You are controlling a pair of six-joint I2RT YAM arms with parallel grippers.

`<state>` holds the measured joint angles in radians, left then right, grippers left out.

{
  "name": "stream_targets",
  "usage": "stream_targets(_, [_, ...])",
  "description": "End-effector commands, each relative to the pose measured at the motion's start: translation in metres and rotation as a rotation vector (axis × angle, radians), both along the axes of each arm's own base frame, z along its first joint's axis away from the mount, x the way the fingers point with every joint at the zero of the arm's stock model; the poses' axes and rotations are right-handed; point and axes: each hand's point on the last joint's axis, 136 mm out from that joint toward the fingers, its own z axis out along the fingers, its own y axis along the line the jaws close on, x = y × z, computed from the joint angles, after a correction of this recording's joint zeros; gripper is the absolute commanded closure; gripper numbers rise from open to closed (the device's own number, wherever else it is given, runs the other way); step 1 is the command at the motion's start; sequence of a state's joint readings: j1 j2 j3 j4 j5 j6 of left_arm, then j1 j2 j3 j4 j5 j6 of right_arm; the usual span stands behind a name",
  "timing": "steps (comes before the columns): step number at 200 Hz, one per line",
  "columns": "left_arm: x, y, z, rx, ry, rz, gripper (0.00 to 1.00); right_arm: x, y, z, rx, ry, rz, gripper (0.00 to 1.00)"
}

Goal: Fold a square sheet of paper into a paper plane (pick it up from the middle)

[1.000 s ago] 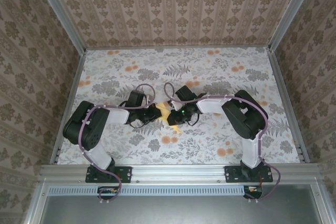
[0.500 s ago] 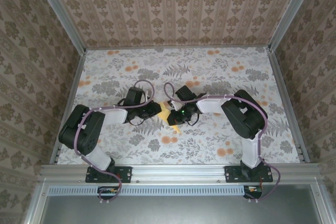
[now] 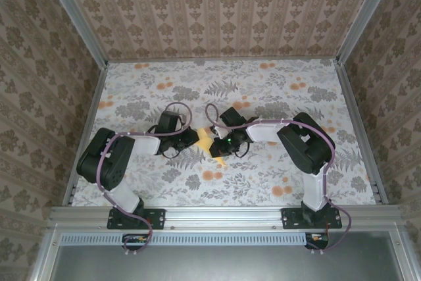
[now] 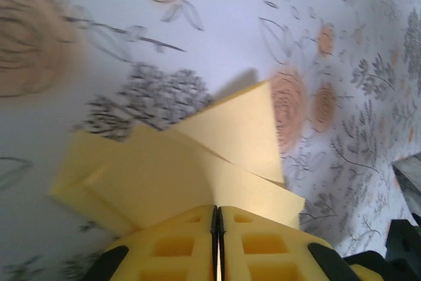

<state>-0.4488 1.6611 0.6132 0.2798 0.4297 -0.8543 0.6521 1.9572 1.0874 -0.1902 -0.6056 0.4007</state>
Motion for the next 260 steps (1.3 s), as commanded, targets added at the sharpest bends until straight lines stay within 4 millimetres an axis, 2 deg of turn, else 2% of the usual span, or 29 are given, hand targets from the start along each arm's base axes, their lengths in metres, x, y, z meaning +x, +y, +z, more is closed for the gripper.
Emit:
stream_targets(1, [0.003,0.028,-0.018,0.056,0.039,0.104,0.89,-0.014,-0.029,-0.043,-0.154,0.072,-0.033,0.90])
stream_targets(80, [0.016,0.069,-0.024,0.081,0.062,0.175,0.90,-0.020,-0.036,-0.050,-0.176,0.090,-0.037,0.90])
stream_targets(104, [0.021,0.076,-0.019,0.073,0.049,0.169,0.90,-0.018,-0.035,-0.048,-0.171,0.084,-0.039,0.90])
stream_targets(121, [0.025,0.079,-0.008,0.067,0.027,0.157,0.90,-0.015,-0.031,-0.043,-0.154,0.078,-0.045,0.89])
stream_targets(138, [0.027,0.081,0.007,0.083,-0.002,0.144,0.87,-0.008,-0.023,-0.029,-0.116,0.059,-0.060,0.88])
stream_targets(157, [0.028,0.082,0.025,0.098,-0.027,0.132,0.84,0.002,-0.008,-0.005,-0.049,0.013,-0.074,0.86])
stream_targets(171, [0.026,0.076,0.037,0.089,-0.045,0.104,0.81,0.009,-0.001,0.011,-0.013,-0.015,-0.091,0.83])
stream_targets(187, [0.020,0.068,0.046,0.097,-0.056,0.069,0.76,0.017,0.002,0.032,0.023,-0.066,-0.115,0.77])
stream_targets(210, [0.009,0.053,0.053,0.141,-0.055,0.025,0.68,0.027,0.004,0.066,0.072,-0.135,-0.159,0.63])
stream_targets(224, [0.001,0.046,0.055,0.189,-0.052,0.010,0.59,0.032,0.000,0.084,0.085,-0.189,-0.200,0.52])
stream_targets(237, [-0.005,0.042,0.058,0.239,-0.043,0.005,0.52,0.037,-0.013,0.095,0.061,-0.243,-0.251,0.43])
stream_targets(249, [-0.007,0.044,0.060,0.279,-0.021,0.027,0.46,0.043,-0.030,0.097,0.023,-0.272,-0.308,0.39])
stream_targets(252, [-0.013,0.037,0.060,0.288,-0.016,0.011,0.44,0.044,-0.035,0.097,0.013,-0.274,-0.323,0.38])
stream_targets(260, [-0.017,0.037,0.061,0.319,0.010,0.031,0.40,0.048,-0.047,0.096,-0.007,-0.282,-0.365,0.37])
